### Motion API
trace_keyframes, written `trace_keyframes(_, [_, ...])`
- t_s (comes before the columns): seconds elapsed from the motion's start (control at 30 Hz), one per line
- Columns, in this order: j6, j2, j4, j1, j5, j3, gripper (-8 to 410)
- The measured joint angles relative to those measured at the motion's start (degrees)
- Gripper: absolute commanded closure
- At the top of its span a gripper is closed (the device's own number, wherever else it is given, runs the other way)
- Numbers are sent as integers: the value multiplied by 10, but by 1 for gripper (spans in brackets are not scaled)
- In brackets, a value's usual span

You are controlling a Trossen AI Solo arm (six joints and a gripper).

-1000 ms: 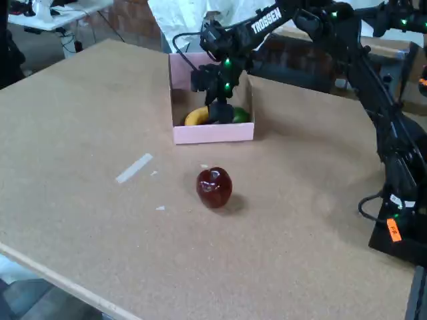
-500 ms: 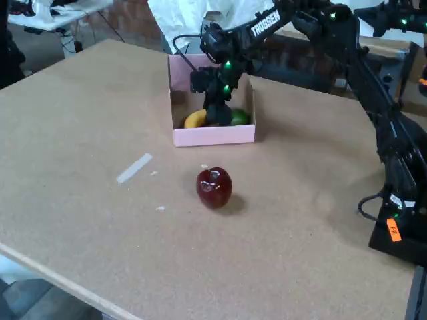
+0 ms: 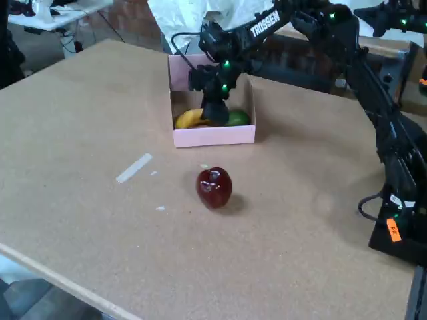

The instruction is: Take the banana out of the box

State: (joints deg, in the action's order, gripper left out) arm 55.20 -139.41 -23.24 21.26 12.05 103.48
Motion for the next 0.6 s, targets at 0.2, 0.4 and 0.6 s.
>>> trace_keyframes(0.2, [0,11,23,0,-14,0,402])
trace_keyframes(0.4, [0,34,37,0,-22,0,402])
trace_keyframes(0.6, [0,66,48,0,-25,0,402])
